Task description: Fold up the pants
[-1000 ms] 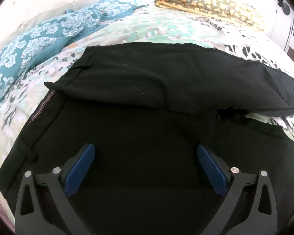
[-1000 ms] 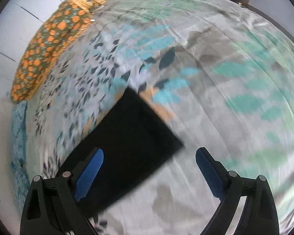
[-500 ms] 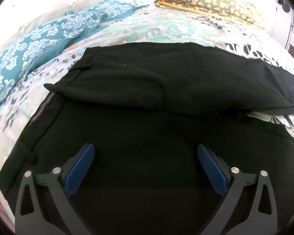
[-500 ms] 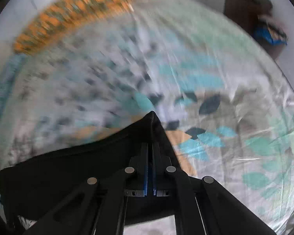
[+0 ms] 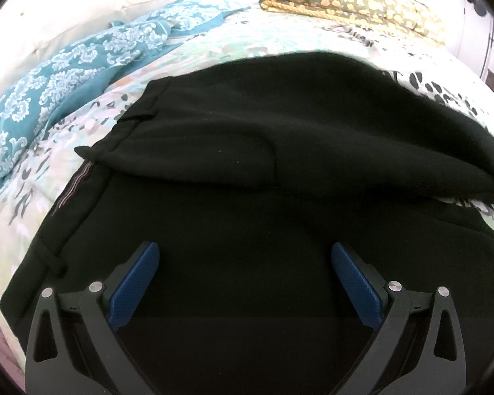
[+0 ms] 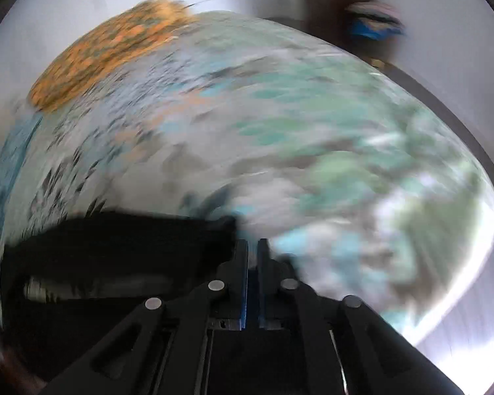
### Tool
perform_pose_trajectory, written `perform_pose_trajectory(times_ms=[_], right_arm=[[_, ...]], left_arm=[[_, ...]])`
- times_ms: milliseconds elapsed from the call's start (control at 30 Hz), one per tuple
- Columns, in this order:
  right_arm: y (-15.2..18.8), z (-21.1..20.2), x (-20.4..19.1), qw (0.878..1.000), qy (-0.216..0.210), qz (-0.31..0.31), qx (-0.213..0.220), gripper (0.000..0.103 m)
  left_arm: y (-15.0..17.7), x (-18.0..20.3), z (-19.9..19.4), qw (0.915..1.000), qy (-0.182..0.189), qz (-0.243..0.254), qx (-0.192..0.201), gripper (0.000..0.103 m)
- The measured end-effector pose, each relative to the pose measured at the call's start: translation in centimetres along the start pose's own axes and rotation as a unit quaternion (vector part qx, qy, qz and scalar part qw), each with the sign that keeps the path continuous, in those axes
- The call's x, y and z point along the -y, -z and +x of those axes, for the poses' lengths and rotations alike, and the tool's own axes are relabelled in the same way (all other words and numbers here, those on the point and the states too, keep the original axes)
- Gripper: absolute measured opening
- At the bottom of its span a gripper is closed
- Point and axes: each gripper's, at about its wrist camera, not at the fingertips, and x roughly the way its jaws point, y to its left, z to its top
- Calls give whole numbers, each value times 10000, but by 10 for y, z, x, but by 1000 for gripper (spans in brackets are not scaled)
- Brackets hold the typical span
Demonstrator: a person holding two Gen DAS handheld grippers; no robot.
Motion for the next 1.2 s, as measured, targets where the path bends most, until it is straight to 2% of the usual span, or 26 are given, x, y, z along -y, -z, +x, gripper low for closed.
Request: perform_pose_trajectory(times_ms=[67,100,167,267,400,467,533,600,667,767,833,867,900,967,1033,1067,1100,1167,1200], right_arm=[[-6,-18,1,9994,222,132,228,63],[-6,-27,1,9989,227,180,359,69],[-7,-48,-9,9981,2,143,597,70],[5,-61,-36,9976,-375,125,569,72],[53,-52,-75,9928,-1086,405,304,77],[85,-41,-95,9909,-1280,397,102,77],[114,-30,-110,9892,-1411,386,-72,77],[142,-22,-130,9875,-1538,255,-236,77],[152,-16,-159,9899,-1284,-417,-428,77],[147,-22,-182,9871,-950,-1283,-103,77],[141,-24,-185,9861,-677,-1513,112,77],[140,-24,-184,9860,-626,-1536,165,77],[141,-22,-181,9864,-585,-1525,190,77],[140,-16,-173,9879,-479,-1471,103,77],[138,-11,-167,9902,-490,-1310,-4,77],[137,-12,-164,9908,-533,-1244,15,77],[135,-14,-163,9912,-570,-1196,58,77],[132,-20,-160,9916,-650,-1105,173,77],[131,-21,-157,9919,-695,-1036,234,78]], left_arm=[[-1,-1,0,10000,7,-1,-21,103],[-1,-2,0,10000,16,-9,-26,103],[-1,-3,0,10000,38,-22,-36,103],[-1,-4,-1,10000,72,-48,-43,103],[-3,-8,-4,9996,159,-111,-208,103],[-2,-13,-10,9986,341,-206,-355,103],[6,-18,-16,9975,577,-229,-339,103],[13,-21,-21,9974,660,-108,-273,103],[14,-20,-23,9974,669,-44,-268,103],[10,-18,-24,9974,644,-30,-332,103],[-2,-17,-25,9953,879,-97,-392,103],[-10,-17,-26,9946,971,-139,-336,103],[-20,-17,-27,9955,898,-190,-213,103],[-32,-15,-23,9983,530,-224,36,103],[-35,-11,-1,9999,110,-66,-61,103],[-32,-9,16,9995,117,67,-278,103],[-28,-12,27,9987,326,24,-383,103],[-30,-22,18,9978,580,-203,-250,103],[-30,-21,19,9978,570,-190,-274,103]])
